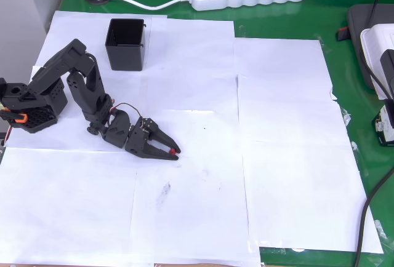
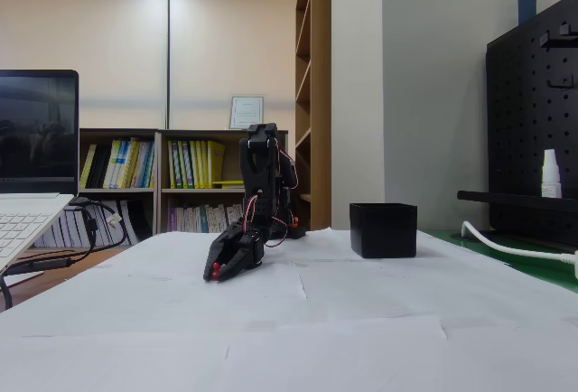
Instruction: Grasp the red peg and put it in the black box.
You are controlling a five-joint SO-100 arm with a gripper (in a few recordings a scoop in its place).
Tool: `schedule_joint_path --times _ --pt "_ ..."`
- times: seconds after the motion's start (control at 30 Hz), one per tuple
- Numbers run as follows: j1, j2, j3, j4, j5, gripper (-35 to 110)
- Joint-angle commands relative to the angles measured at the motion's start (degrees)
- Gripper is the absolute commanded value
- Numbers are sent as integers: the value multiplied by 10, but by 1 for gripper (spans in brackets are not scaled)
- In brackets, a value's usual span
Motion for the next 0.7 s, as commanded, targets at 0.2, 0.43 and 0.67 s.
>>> schedule_joint_path --times 0.2,0.43,0.67 --pt "19 -7 -12 -2 3 20" --pt "21 -36 -45 17 9 20" --pt "19 -54 -74 16 18 20"
